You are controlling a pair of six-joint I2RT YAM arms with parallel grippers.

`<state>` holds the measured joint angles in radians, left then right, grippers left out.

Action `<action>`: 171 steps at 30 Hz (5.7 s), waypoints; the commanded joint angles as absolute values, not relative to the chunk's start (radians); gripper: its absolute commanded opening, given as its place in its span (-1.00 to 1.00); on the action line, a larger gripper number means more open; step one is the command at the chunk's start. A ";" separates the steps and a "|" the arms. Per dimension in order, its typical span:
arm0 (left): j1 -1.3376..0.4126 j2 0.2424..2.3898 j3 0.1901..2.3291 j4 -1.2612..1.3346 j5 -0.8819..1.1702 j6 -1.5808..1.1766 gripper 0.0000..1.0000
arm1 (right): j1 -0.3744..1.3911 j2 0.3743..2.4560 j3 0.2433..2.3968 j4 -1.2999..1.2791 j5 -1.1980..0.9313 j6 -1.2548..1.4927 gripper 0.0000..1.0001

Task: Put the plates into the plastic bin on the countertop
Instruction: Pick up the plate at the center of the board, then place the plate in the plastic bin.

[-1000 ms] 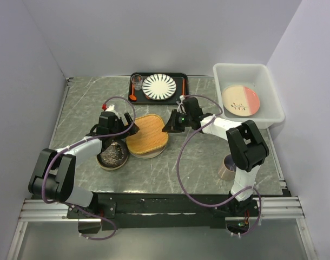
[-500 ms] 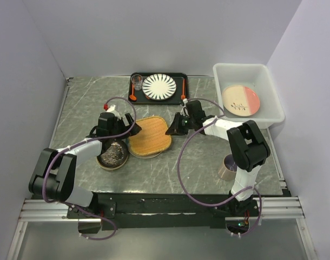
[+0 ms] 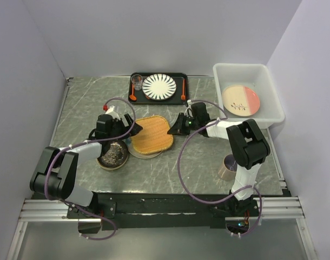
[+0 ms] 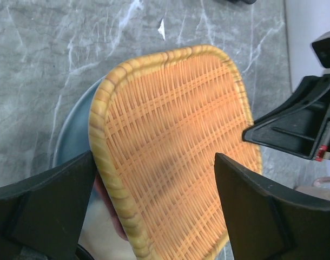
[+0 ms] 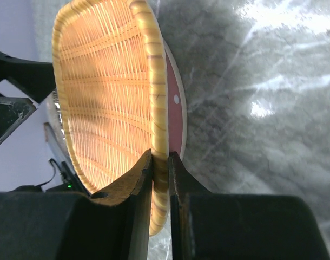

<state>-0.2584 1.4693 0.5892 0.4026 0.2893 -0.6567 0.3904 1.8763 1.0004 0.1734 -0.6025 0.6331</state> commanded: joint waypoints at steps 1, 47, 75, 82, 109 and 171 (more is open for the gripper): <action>-0.275 1.485 0.565 0.596 0.481 -0.747 0.84 | 0.397 1.947 0.979 0.296 -0.632 0.657 -0.94; -0.245 1.542 0.551 0.721 0.578 -0.818 -0.99 | 0.393 1.793 0.950 0.268 -0.535 0.629 0.64; -0.209 1.583 0.463 1.150 0.759 -1.066 -0.99 | 0.394 1.598 0.802 0.370 -0.592 0.647 0.95; -0.202 1.652 0.446 1.365 0.828 -1.183 -0.99 | 0.396 1.565 0.770 0.394 -0.604 0.652 0.95; -0.201 1.615 0.433 1.266 0.798 -1.099 -0.99 | 0.426 1.611 0.724 0.643 -0.790 0.821 -1.00; -0.261 1.117 0.482 0.480 0.296 -0.630 0.99 | 0.201 1.600 0.890 0.563 -0.680 0.857 -1.00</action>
